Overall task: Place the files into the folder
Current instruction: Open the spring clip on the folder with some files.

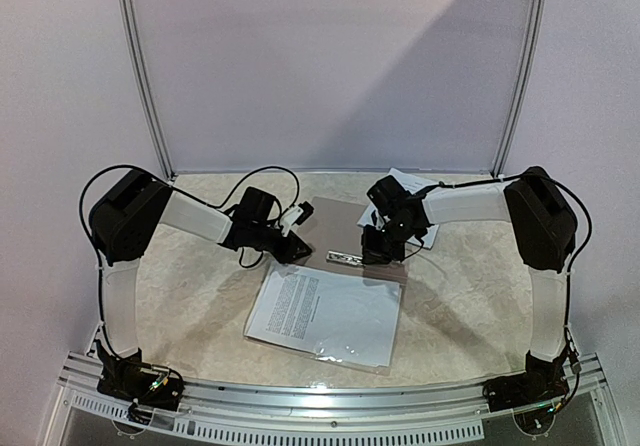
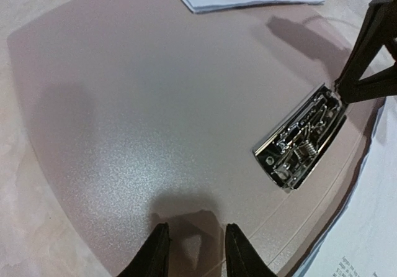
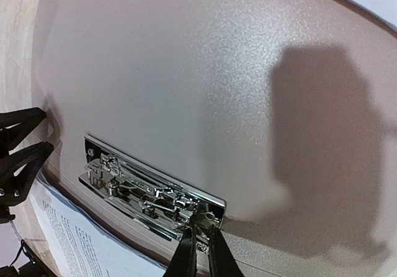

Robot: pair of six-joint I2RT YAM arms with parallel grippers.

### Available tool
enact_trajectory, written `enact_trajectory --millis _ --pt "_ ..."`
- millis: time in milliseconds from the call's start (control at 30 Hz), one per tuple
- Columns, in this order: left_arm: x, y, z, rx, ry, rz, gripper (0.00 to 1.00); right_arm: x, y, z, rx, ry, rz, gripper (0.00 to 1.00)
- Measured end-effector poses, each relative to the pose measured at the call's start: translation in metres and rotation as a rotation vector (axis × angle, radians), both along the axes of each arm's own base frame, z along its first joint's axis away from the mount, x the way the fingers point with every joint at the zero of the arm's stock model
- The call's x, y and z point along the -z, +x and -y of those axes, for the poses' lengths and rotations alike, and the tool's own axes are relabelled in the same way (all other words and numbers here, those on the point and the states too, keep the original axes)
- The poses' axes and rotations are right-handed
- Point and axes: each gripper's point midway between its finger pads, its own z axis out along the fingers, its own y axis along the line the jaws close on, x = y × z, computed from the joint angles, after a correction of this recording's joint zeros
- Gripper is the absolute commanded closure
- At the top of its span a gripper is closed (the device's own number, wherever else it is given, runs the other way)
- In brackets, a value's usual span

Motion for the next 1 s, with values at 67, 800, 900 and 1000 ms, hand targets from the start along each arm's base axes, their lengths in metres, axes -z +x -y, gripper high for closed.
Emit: enact_trajectory --millis 67,800,900,1000 --pt "0.0 0.0 0.0 0.0 0.002 0.002 0.67 0.0 0.0 0.0 0.002 0.002 0.0 0.92" --pt "0.001 -0.003 0.002 0.018 0.053 0.049 0.66 0.011 0.004 0.007 0.021 -0.045 0.027 0.83" --pt "0.001 -0.004 0.002 0.023 0.06 0.054 0.66 0.011 0.01 0.01 0.035 -0.068 0.051 0.8" --pt "0.001 -0.005 0.002 0.027 0.066 0.059 0.66 0.011 0.016 0.015 0.057 -0.094 0.076 0.81"
